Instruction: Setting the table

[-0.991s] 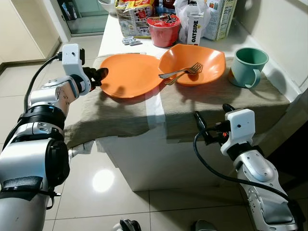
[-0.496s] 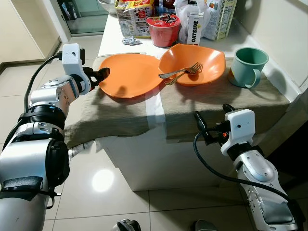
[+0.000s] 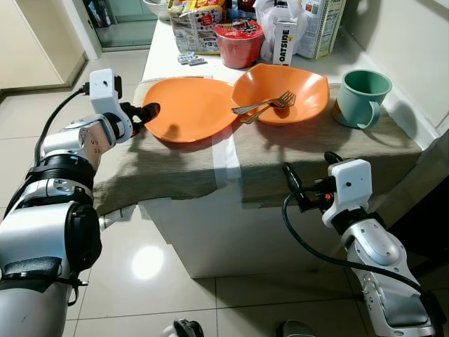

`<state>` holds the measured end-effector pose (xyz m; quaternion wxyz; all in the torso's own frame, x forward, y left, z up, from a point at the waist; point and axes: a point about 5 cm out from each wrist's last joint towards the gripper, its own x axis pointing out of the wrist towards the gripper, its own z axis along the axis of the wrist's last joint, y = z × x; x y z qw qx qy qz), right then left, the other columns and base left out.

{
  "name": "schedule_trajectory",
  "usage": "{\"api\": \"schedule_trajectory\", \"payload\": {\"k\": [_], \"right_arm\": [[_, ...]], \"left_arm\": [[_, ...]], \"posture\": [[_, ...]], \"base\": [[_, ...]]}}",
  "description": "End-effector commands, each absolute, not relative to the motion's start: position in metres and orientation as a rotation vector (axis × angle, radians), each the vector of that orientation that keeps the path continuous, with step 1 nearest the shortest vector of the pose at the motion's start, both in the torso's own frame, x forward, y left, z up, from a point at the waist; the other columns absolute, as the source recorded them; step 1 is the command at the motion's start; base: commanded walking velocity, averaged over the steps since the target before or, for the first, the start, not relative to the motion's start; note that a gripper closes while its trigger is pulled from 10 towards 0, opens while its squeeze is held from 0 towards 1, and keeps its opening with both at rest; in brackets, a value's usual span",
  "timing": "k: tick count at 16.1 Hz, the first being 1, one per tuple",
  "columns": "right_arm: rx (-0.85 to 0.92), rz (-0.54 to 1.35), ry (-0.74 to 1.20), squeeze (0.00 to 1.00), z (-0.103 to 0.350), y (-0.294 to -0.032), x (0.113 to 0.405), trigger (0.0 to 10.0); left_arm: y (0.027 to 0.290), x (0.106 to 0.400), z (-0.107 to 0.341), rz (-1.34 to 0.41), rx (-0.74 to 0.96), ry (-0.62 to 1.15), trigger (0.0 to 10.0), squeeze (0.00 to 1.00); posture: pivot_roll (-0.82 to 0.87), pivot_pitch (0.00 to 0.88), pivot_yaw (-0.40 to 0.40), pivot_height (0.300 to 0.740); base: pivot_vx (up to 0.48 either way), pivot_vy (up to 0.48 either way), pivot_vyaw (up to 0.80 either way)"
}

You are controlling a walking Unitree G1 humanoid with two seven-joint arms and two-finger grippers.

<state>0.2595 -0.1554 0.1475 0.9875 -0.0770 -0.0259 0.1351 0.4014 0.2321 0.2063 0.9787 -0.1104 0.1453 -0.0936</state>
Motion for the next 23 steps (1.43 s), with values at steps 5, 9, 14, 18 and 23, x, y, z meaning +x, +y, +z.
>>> {"api": "schedule_trajectory", "payload": {"k": [5, 9, 14, 18, 23], "right_arm": [[-0.154, 0.275, -0.057, 0.0, 0.151, -0.155, 0.258, 10.0], [-0.155, 0.274, -0.057, 0.0, 0.152, -0.155, 0.258, 10.0], [-0.154, 0.27, -0.06, 0.0, 0.152, -0.156, 0.258, 10.0], [-0.157, 0.27, -0.058, 0.0, 0.152, -0.156, 0.258, 10.0], [-0.158, 0.27, -0.056, 0.0, 0.151, -0.156, 0.257, 10.0]], "left_arm": [[0.231, 0.4, 0.2, -0.181, -0.331, 0.329, 10.0, 0.09], [0.228, 0.4, 0.199, -0.181, -0.368, 0.34, 10.0, 0.09], [0.225, 0.399, 0.193, -0.178, -0.409, 0.374, 0.0, 0.09], [0.223, 0.399, 0.192, -0.192, -0.422, 0.379, 0.0, 0.0], [0.219, 0.402, 0.204, -0.223, -0.513, 0.34, 0.0, 0.0]], "posture": [[-0.27, 0.087, 0.077, 0.74], [-0.27, 0.087, 0.079, 0.74], [-0.28, 0.083, 0.08, 0.74], [-0.28, 0.079, 0.08, 0.74], [-0.28, 0.076, 0.08, 0.74]], "base": [[0.0, 0.0, 0.0], [0.0, 0.0, 0.0], [0.0, 0.0, 0.0], [0.0, 0.0, 0.0], [0.0, 0.0, 0.0]]}}
